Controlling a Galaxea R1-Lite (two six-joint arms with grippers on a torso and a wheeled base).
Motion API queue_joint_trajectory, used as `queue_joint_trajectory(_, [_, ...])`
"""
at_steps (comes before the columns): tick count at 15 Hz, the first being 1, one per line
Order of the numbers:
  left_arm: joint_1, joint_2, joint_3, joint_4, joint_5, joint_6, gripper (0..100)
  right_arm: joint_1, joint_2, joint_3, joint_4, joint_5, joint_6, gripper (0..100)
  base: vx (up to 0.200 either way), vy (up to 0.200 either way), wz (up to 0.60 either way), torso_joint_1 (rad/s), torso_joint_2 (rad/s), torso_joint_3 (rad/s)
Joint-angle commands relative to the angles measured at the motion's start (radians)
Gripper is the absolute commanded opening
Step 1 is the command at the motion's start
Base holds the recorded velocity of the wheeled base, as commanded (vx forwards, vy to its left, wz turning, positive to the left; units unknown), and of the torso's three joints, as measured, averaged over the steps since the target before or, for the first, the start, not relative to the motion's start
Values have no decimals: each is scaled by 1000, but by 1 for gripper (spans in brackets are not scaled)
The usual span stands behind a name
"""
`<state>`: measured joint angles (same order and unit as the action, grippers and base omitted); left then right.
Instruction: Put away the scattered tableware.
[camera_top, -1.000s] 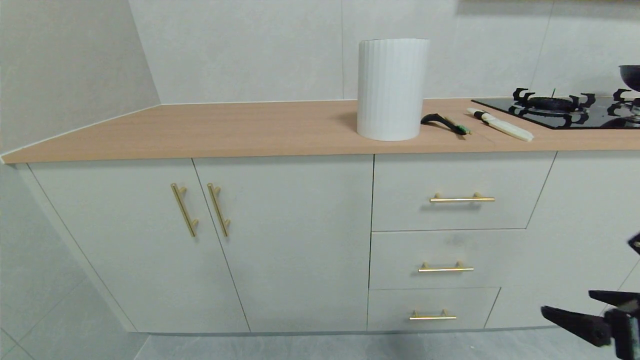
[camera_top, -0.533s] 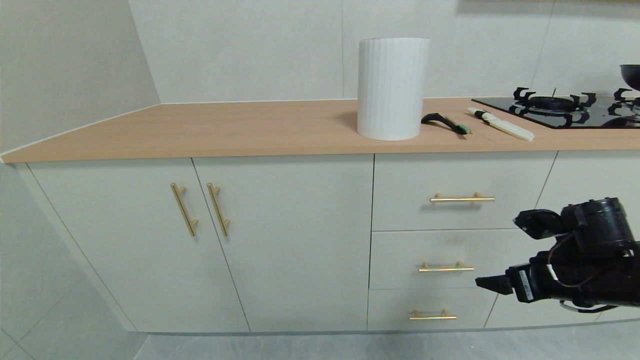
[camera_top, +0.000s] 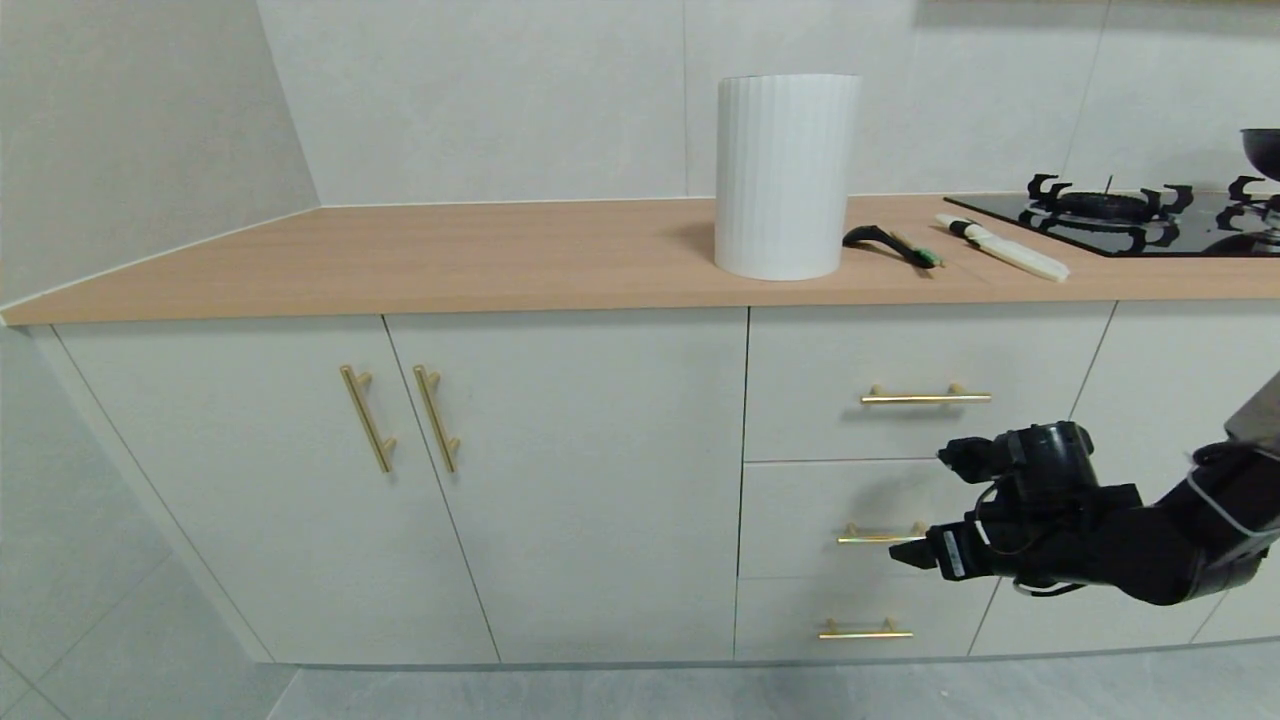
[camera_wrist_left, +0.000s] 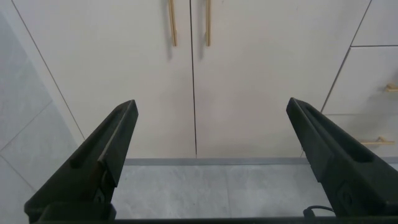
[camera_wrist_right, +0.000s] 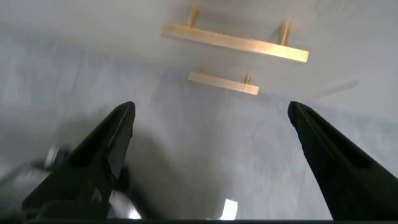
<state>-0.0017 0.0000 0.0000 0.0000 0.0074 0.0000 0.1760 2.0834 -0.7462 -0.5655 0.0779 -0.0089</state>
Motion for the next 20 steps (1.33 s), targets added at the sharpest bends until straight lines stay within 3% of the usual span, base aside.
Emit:
queue_joint_trajectory(1, [0,0,0,0,0,0,100,0,122,-19,-70,-38,35,100,0,0,0,0,0,0])
queue_joint_trajectory(4, [0,0,0,0,0,0,100,0,196,-62,-125,-49,84,100,0,0,0,0,0,0])
queue_joint_trajectory(7, [0,0,0,0,0,0,100,4,230,-90,-163,-136,104,100,0,0,0,0,0,0])
queue_joint_trajectory(20, [0,0,0,0,0,0,100,10,346,-245,-162,-242,195,100,0,0,0,0,0,0])
